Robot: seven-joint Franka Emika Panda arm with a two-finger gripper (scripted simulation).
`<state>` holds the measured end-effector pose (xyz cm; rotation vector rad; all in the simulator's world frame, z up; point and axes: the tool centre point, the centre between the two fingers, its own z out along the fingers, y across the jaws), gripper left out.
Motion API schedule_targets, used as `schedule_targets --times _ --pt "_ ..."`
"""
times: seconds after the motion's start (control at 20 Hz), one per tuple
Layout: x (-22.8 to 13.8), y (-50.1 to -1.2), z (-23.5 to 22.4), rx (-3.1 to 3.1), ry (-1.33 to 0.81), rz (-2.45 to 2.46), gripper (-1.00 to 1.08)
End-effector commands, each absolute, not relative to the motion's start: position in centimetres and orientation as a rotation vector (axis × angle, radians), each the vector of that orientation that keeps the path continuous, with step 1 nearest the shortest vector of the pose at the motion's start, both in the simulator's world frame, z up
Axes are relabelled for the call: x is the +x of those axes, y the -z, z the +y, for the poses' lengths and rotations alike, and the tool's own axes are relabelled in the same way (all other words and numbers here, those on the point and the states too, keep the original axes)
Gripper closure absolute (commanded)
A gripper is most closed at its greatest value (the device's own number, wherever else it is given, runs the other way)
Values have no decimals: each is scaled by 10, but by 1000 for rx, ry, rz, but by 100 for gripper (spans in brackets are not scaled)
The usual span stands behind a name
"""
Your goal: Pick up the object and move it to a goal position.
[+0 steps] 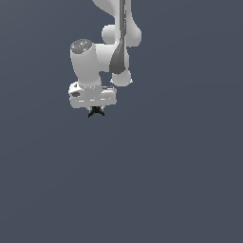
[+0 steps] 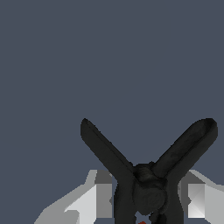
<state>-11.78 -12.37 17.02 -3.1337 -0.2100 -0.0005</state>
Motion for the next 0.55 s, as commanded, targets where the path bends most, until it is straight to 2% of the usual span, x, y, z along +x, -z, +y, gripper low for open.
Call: schedule_targets --times 0.0,0.5 --pt "-128 -178 -129 -3133 0 -211 108" --pt "-144 -193 -139 -3134 0 -211 108"
